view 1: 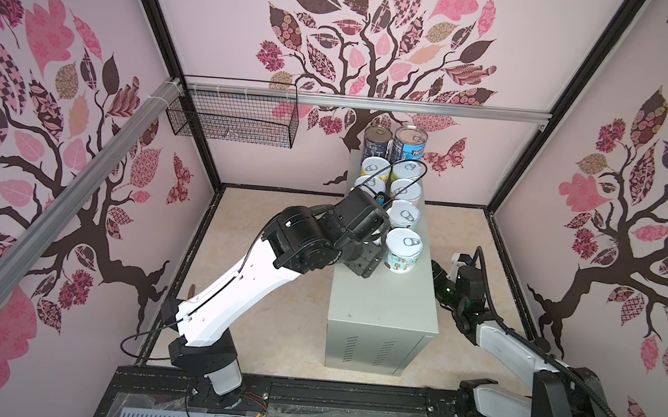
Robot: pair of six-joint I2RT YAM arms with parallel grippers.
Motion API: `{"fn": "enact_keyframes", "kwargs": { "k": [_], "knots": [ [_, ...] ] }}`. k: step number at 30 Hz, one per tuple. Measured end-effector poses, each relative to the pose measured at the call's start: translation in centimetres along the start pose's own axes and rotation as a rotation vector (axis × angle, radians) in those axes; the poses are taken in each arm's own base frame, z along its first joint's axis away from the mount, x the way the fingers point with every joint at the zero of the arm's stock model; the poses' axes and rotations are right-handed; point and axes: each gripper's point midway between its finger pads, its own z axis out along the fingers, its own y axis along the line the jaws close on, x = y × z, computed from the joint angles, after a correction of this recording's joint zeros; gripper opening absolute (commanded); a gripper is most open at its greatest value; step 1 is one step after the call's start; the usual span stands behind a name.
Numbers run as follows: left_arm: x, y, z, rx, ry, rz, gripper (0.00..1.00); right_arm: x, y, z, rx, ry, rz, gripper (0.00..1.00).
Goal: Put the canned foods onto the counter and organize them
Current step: 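Lower the orange-pink can onto the cabinet top beside the light-blue can, then open the left gripper and draw it back while the right gripper rises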
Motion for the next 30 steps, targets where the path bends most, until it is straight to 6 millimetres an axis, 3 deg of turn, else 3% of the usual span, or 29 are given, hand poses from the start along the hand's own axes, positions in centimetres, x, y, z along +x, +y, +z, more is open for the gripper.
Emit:
{"fn": "enact_keyframes", "kwargs": {
  "k": [10, 20, 25, 30],
  "knots": [
    [-0.1, 0.0, 0.5, -0.012, 0.002, 0.012, 0.88, -0.2, 0.4, -0.6, -0.003, -0.015, -0.017, 1.0],
    [-1.8, 0.4, -1.6, 0.0, -0.077, -0.006, 0.93, -3.3, 3.6, -3.7, -0.013, -0.11, -0.102, 1.0],
    [-2.3, 1.1, -3.8, 0.008, -0.136, -0.021, 0.94, -5.1, 5.6, -6.0, -0.008, -0.159, -0.156, 1.0],
    [-2.1, 3.0, -8.7, 0.005, -0.257, -0.058, 0.94, -6.1, 7.7, -8.3, -0.012, -0.206, -0.2, 1.0]
  ]
}}
